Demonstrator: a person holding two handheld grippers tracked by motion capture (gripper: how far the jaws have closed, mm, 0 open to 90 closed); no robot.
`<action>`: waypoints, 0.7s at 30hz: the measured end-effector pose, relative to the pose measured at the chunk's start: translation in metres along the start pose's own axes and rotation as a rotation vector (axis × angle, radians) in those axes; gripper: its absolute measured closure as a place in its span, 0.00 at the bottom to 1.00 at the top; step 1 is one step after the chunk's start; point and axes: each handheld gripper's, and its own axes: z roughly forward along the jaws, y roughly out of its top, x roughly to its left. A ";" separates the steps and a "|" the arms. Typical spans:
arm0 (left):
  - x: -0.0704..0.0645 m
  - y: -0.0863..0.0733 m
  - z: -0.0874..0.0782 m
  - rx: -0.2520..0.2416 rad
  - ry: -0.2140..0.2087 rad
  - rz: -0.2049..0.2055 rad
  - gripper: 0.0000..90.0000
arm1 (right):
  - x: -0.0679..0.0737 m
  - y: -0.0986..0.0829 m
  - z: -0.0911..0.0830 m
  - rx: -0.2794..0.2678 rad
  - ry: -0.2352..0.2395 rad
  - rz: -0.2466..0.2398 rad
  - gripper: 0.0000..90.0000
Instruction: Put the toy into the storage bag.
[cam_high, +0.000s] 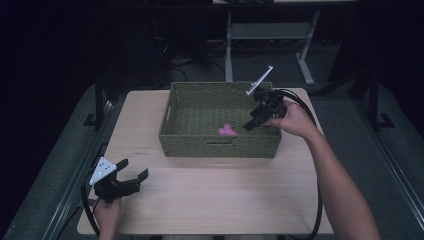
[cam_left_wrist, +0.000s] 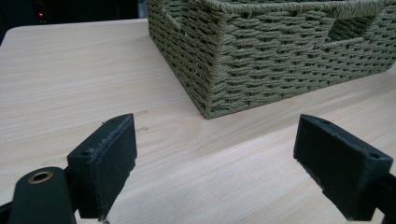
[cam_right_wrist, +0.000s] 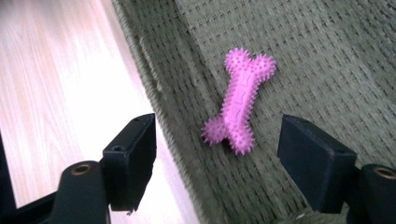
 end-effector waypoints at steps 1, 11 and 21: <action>0.000 0.000 0.000 -0.001 -0.001 0.001 0.14 | 0.002 -0.003 -0.003 -0.012 -0.001 0.001 0.30; -0.001 0.000 0.000 0.000 -0.001 -0.001 0.14 | 0.013 -0.021 -0.019 -0.047 -0.014 0.004 0.29; -0.002 0.000 0.001 0.003 -0.004 0.002 0.14 | 0.024 -0.047 -0.027 -0.072 -0.023 0.013 0.28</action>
